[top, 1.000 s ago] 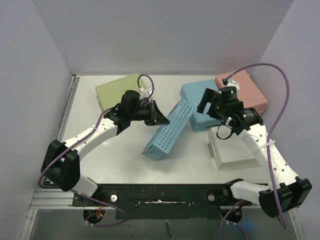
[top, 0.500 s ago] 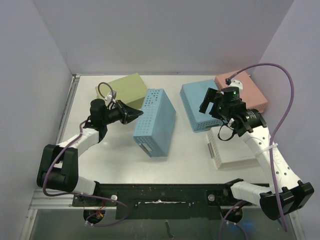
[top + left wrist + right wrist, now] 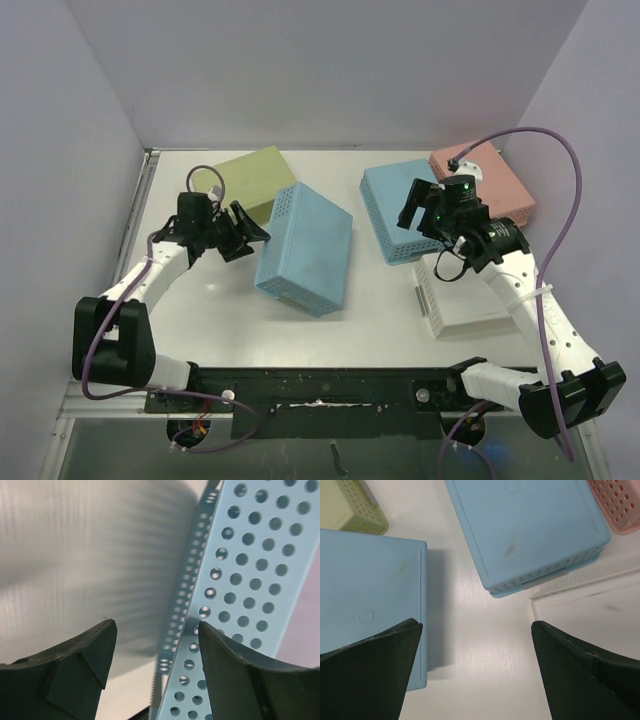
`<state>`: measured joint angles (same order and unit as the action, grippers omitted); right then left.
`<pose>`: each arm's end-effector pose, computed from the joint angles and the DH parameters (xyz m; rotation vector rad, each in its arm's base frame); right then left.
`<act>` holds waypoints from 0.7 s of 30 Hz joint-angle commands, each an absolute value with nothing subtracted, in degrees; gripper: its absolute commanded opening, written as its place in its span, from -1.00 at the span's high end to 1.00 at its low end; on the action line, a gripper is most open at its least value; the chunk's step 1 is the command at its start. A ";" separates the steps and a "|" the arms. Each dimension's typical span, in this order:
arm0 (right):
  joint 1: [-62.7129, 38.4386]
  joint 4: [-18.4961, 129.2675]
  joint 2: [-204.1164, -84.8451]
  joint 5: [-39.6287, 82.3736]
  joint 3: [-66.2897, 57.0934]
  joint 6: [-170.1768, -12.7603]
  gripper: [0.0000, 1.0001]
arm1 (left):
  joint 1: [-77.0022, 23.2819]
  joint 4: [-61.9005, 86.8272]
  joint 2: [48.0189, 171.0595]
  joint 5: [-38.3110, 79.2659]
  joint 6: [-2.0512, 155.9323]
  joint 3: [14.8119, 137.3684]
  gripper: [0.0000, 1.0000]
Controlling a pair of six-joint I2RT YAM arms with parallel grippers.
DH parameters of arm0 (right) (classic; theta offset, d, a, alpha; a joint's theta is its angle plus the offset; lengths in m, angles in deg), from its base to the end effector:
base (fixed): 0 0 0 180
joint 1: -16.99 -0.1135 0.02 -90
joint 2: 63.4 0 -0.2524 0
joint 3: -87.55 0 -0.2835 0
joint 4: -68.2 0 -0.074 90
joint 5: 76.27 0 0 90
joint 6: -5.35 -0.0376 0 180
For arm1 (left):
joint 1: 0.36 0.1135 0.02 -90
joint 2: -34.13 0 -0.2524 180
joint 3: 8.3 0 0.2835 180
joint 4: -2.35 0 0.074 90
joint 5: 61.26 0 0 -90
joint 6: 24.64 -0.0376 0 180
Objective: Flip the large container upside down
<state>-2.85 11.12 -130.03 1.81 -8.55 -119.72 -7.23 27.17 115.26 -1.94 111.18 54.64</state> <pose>0.2620 0.0863 0.3584 0.4090 2.2255 0.2786 0.3235 -0.0583 0.2018 -0.5357 2.3822 -1.0637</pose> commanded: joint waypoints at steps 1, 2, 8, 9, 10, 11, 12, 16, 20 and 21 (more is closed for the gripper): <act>-2.48 13.41 -131.72 2.79 -8.29 -118.81 -0.95 | -13.14 39.49 115.21 12.68 99.60 63.33 -0.33; -2.54 13.24 -132.08 3.16 -8.11 -118.53 -0.95 | -14.85 41.92 115.87 15.24 97.68 65.33 -0.33; -2.59 10.90 -135.20 4.96 -6.78 -116.85 -0.95 | -16.83 49.21 115.12 27.21 92.31 72.24 -0.47; -2.60 10.82 -135.36 4.95 -6.76 -116.78 -0.95 | -16.82 49.92 114.57 29.34 91.61 72.87 -0.53; -2.55 10.81 -135.39 4.90 -6.76 -116.67 -0.95 | -16.81 50.51 114.03 31.29 90.97 73.57 -0.55; -2.57 10.88 -135.34 4.67 -6.71 -116.58 -0.95 | -16.67 50.97 113.42 32.70 90.22 74.23 -0.55; -2.47 10.87 -135.46 4.11 -6.49 -116.37 -0.95 | -16.54 51.37 112.77 33.95 89.52 74.97 -0.56; -2.36 10.12 -136.14 1.33 -3.53 -115.68 -0.95 | -16.12 53.15 111.49 37.57 87.93 78.12 -0.56; -1.85 8.94 -136.82 -4.00 0.54 -113.68 -0.95 | -14.84 55.29 111.53 40.17 90.57 82.21 -0.57; -1.75 8.55 -136.90 -5.78 1.85 -113.25 -0.95 | -14.78 56.28 111.82 41.32 91.11 83.70 -0.56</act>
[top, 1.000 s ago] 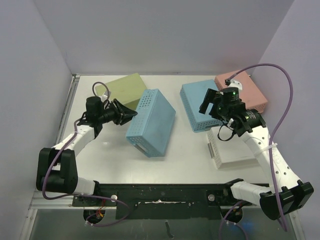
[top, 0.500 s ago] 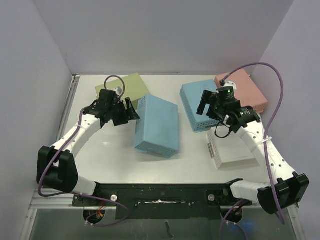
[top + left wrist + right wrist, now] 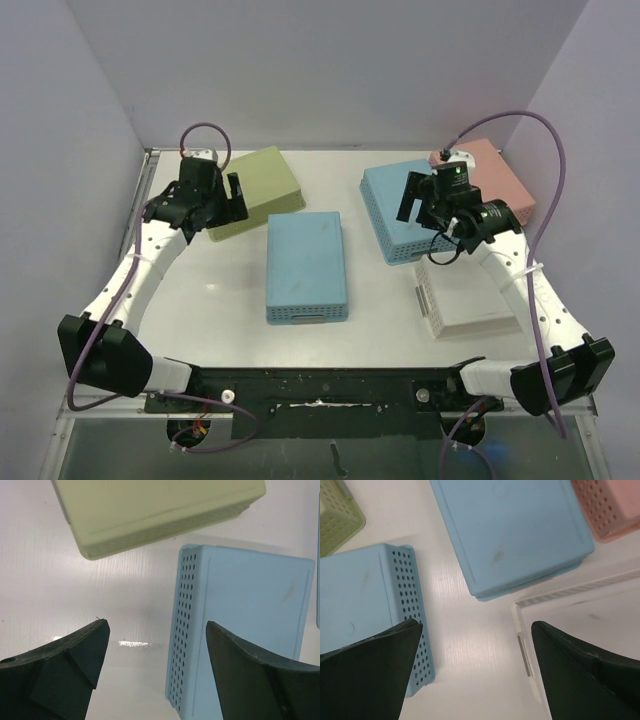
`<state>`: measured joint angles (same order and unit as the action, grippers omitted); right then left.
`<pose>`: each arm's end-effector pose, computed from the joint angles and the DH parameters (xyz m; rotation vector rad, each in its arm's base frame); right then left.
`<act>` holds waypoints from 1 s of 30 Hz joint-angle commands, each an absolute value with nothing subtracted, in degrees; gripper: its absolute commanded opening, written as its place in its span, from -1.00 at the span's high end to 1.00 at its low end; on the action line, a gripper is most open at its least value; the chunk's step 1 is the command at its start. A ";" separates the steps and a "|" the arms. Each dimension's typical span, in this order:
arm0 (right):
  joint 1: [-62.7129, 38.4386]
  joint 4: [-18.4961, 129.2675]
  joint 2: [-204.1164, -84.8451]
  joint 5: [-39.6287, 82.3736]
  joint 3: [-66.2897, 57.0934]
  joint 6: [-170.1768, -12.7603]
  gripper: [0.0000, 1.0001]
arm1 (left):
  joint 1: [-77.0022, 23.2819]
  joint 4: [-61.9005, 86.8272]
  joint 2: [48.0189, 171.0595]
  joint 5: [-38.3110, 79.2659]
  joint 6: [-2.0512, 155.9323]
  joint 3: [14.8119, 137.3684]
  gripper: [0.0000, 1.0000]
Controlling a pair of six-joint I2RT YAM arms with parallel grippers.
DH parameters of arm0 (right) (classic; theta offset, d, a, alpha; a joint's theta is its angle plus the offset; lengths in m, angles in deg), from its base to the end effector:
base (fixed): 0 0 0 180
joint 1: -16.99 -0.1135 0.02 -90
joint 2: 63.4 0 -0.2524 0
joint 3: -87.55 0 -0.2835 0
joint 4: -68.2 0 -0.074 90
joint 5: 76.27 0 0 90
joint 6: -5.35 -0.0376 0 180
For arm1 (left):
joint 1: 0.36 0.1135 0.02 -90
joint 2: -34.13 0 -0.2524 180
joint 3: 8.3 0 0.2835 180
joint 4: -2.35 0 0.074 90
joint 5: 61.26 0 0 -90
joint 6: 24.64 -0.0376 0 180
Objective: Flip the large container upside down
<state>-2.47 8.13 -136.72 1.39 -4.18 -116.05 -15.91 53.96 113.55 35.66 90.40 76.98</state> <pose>0.2852 0.0922 0.3500 0.3474 2.3170 0.1866 0.3224 -0.0850 0.3108 -0.2541 2.3572 -0.1998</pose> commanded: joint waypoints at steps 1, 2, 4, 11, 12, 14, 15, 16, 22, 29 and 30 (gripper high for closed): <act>-1.70 7.74 -136.83 -7.87 3.28 -113.15 -0.95 | -14.78 57.33 112.03 42.89 91.82 85.00 -0.56; -1.65 6.80 -136.41 -11.02 5.20 -114.11 -0.95 | -14.73 58.11 112.03 44.23 92.30 86.06 -0.56; -1.64 8.31 -133.21 -15.64 6.61 -115.46 -0.95 | -14.72 58.75 111.22 45.96 92.28 87.73 -0.55; -1.57 29.25 -116.36 -15.42 -6.86 -110.61 -0.95 | -14.71 50.03 101.45 46.16 89.23 85.68 -0.56; -1.56 29.26 -116.04 -15.90 -7.22 -110.59 -0.95 | -14.76 48.22 99.98 47.52 89.38 84.73 -0.55; -1.64 26.75 -117.11 -16.80 -6.76 -110.82 -0.95 | -14.77 46.32 97.43 52.14 92.11 83.12 -0.56; -1.61 25.26 -117.98 -17.33 -6.23 -111.22 -0.95 | -14.77 45.74 96.39 54.00 92.98 82.46 -0.56; -1.61 23.64 -118.86 -17.62 -5.64 -111.80 -0.95 | -14.77 45.16 95.73 55.02 93.12 81.93 -0.56; -1.54 19.58 -121.23 -17.23 -5.20 -114.53 -0.95 | -14.86 44.77 95.36 55.25 92.96 80.79 -0.57; -1.56 19.68 -120.88 -17.44 -5.61 -114.90 -0.95 | -14.81 45.19 96.35 54.91 92.75 80.81 -0.57; -1.58 19.68 -120.88 -17.47 -5.70 -114.93 -0.95 | -14.86 45.05 96.29 54.85 92.64 80.79 -0.57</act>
